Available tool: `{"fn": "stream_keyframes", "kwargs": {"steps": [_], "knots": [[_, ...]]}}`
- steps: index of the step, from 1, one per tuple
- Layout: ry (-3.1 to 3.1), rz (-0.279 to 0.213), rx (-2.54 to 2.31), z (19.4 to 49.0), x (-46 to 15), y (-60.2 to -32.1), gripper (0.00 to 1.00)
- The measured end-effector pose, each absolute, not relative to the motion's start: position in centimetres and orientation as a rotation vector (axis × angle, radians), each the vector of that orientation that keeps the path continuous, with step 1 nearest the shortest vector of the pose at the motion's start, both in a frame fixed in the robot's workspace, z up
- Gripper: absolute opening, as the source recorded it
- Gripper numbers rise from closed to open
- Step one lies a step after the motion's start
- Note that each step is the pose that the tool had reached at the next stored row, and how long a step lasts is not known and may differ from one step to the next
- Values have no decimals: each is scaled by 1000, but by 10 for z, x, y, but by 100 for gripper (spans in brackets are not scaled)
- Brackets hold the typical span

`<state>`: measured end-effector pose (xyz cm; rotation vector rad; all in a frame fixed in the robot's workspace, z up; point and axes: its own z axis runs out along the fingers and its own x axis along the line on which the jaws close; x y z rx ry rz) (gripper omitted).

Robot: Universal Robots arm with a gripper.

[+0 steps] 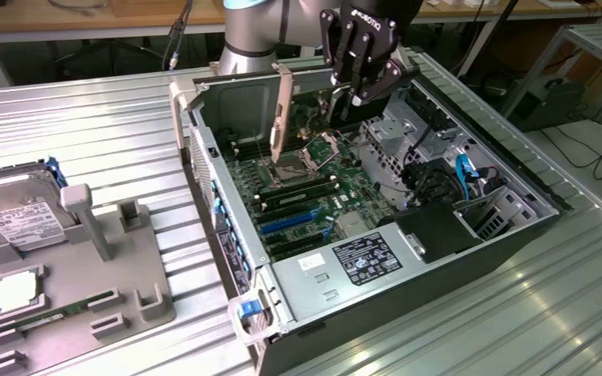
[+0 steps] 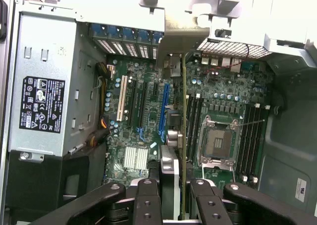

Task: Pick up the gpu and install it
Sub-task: 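Insert the gpu into the slot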

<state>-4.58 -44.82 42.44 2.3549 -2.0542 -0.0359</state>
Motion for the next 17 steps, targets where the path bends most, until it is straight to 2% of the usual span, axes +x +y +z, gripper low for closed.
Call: {"fn": "stream_keyframes", "kwargs": {"steps": [17], "knots": [[-2062, -28, 2355, 421, -52, -448, 28]]}}
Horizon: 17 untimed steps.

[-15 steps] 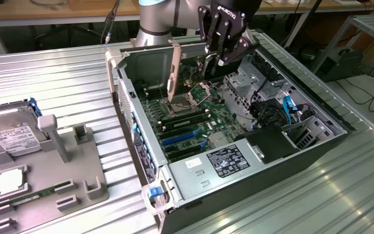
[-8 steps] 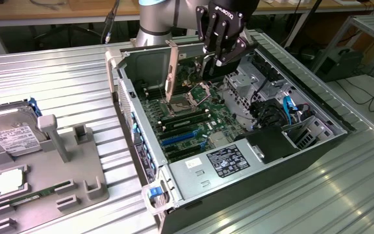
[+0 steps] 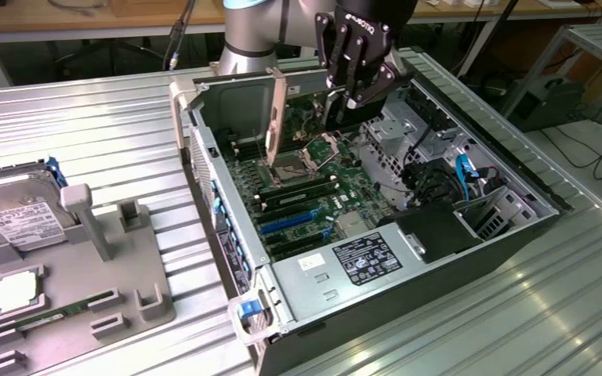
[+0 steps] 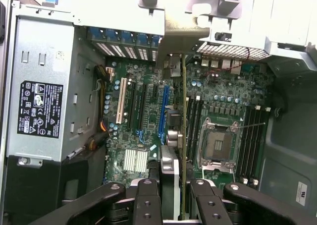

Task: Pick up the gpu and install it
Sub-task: 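Insert the gpu into the slot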

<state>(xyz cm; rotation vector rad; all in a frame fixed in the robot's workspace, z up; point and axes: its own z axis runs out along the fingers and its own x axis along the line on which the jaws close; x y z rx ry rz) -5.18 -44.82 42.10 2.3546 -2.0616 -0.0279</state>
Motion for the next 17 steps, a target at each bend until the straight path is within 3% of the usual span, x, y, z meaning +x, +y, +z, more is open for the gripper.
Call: {"fn": "stream_keyframes", "kwargs": {"steps": [17], "knots": [[-2067, -23, 2353, 417, -52, -448, 28]]}}
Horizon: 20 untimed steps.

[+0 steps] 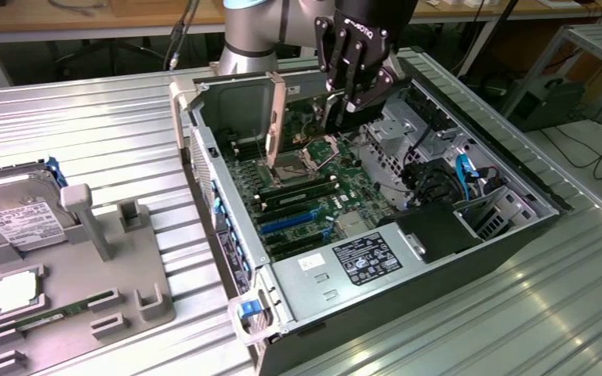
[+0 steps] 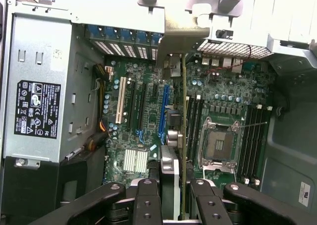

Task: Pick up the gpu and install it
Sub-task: 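Insert the gpu into the slot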

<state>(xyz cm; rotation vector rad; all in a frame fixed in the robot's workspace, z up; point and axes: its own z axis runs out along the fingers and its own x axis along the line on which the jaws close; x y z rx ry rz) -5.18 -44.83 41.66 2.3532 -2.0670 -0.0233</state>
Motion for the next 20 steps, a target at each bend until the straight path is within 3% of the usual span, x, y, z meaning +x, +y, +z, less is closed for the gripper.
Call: {"fn": "stream_keyframes", "kwargs": {"steps": [20], "knots": [[-2078, 6, 2346, 408, -52, -448, 28]]}}
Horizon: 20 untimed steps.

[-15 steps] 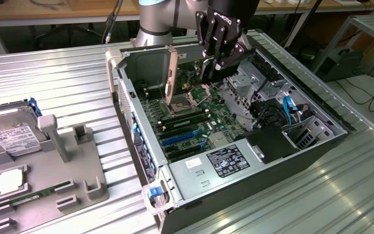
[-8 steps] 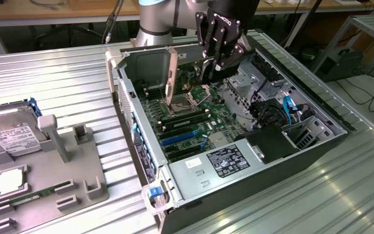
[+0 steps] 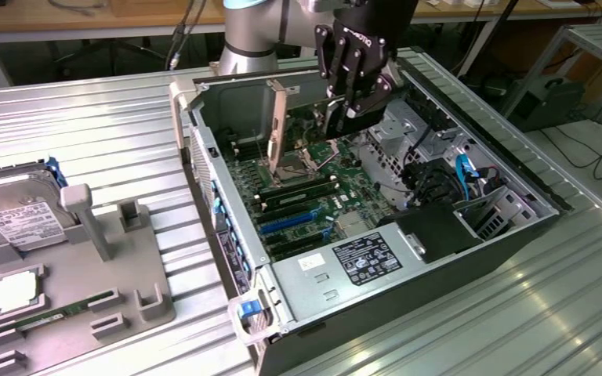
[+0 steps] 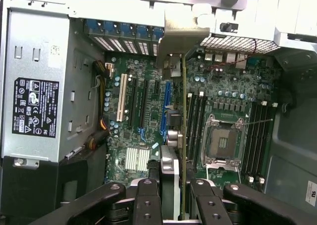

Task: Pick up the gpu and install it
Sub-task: 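Insert the gpu into the slot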

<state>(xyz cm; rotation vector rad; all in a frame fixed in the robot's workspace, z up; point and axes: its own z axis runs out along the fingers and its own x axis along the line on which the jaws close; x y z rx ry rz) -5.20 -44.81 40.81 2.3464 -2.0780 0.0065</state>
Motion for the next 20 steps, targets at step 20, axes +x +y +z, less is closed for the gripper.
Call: {"fn": "stream_keyframes", "kwargs": {"steps": [20], "knots": [[-2153, 8, 2277, 384, -66, -446, 28]]}}
